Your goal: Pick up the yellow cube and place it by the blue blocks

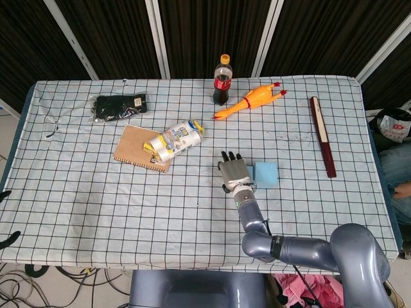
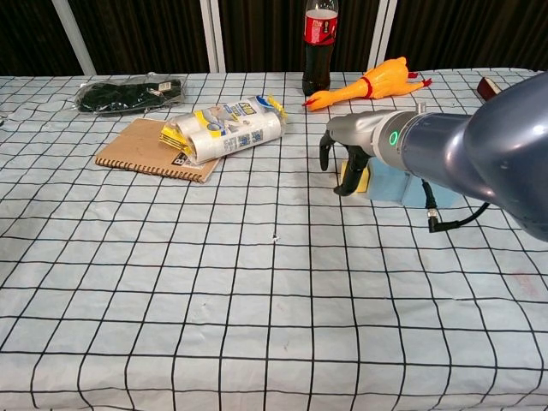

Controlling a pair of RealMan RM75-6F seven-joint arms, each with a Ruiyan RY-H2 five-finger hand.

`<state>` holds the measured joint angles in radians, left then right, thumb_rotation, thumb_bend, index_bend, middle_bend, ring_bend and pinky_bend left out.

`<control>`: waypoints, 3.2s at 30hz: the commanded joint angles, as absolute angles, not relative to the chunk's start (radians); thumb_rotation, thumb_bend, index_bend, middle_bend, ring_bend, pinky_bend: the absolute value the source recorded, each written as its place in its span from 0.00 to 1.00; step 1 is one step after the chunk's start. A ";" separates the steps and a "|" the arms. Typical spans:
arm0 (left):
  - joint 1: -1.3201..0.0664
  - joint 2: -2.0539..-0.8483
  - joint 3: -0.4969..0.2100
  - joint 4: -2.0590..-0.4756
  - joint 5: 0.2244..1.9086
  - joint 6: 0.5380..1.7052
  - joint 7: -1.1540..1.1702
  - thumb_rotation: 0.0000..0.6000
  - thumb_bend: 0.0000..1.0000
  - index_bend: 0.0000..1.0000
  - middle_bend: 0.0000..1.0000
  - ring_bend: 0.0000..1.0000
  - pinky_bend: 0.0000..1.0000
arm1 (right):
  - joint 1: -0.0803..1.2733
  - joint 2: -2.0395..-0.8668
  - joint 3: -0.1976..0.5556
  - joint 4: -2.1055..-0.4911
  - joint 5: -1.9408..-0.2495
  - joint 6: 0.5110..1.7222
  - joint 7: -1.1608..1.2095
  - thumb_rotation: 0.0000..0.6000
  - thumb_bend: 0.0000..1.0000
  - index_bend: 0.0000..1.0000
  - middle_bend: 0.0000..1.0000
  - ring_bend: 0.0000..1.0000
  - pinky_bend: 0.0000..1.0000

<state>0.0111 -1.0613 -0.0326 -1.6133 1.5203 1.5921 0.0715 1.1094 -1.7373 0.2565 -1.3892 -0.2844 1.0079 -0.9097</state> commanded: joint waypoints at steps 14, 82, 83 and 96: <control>0.012 -1.061 -0.033 -1.613 1.518 1.592 0.074 1.00 0.04 0.19 0.06 0.00 0.00 | 1.105 -1.735 0.243 -1.370 -0.273 1.006 -0.913 1.00 0.32 0.32 0.00 0.00 0.09; 0.009 -1.068 -0.025 -1.614 1.545 1.596 0.074 1.00 0.04 0.19 0.06 0.00 0.00 | 0.349 -1.134 -0.091 -1.908 -1.308 1.570 -0.258 1.00 0.28 0.10 0.00 0.00 0.09; 0.010 -1.068 -0.025 -1.614 1.546 1.598 0.074 1.00 0.04 0.19 0.06 0.00 0.00 | 0.320 -1.150 -0.103 -1.874 -1.337 1.601 -0.238 1.00 0.28 0.10 0.00 0.00 0.09; 0.012 -1.065 -0.028 -1.595 1.542 1.601 0.048 1.00 0.04 0.19 0.06 0.00 0.00 | 0.139 -1.290 -0.109 -1.600 -1.445 1.722 -0.132 1.00 0.28 0.10 0.00 0.00 0.09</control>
